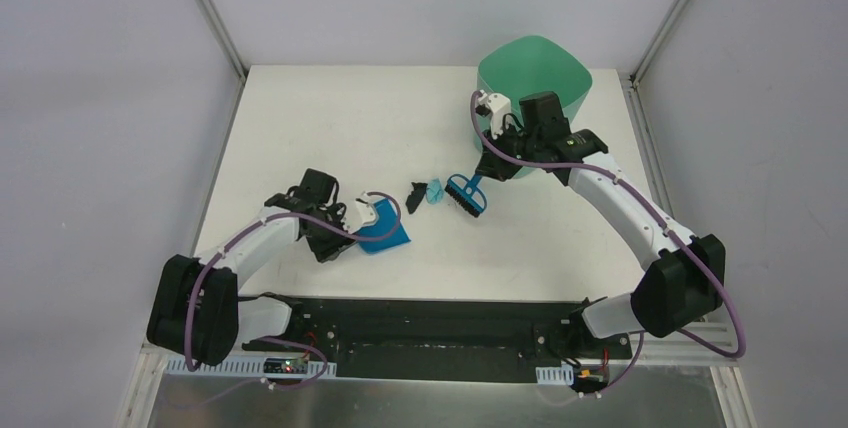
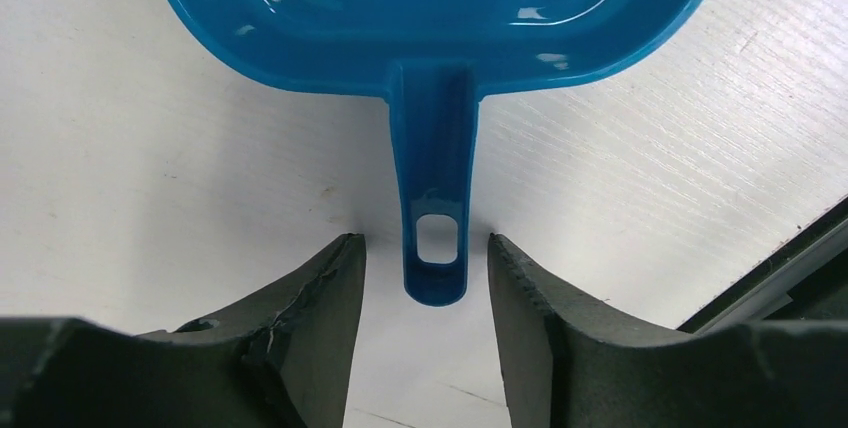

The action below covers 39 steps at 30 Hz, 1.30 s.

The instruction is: Sweep away the paper scraps from the table

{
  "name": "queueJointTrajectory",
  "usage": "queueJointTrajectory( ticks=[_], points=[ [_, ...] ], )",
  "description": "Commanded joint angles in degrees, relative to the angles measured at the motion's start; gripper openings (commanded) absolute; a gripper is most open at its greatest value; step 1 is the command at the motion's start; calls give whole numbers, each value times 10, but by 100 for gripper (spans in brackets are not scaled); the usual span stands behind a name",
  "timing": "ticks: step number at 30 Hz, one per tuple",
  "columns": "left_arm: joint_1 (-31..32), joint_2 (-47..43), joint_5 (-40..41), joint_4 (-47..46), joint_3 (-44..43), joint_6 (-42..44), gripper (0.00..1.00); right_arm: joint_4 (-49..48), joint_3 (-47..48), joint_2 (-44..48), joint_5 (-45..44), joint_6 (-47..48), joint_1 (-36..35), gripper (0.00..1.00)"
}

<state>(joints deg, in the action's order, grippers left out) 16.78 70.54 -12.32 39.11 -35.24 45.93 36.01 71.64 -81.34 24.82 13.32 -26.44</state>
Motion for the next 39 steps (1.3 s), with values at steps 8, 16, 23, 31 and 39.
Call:
queueJointTrajectory(
  ticks=[8,16,23,31,39],
  points=[
    [-3,30,-24,-24,17,37,32,-15,24,-4,6,-6,2,0],
    [-3,-7,7,95,-59,25,13,-15,26,-8,-148,-3,2,0],
    [-3,-34,33,240,-145,28,7,-28,67,-49,-235,-47,-10,0],
    [5,31,64,298,-196,5,3,-34,149,-155,-382,-55,-90,0],
    [15,81,73,256,-209,-26,3,34,273,-275,-408,-114,-143,0]
  ],
)
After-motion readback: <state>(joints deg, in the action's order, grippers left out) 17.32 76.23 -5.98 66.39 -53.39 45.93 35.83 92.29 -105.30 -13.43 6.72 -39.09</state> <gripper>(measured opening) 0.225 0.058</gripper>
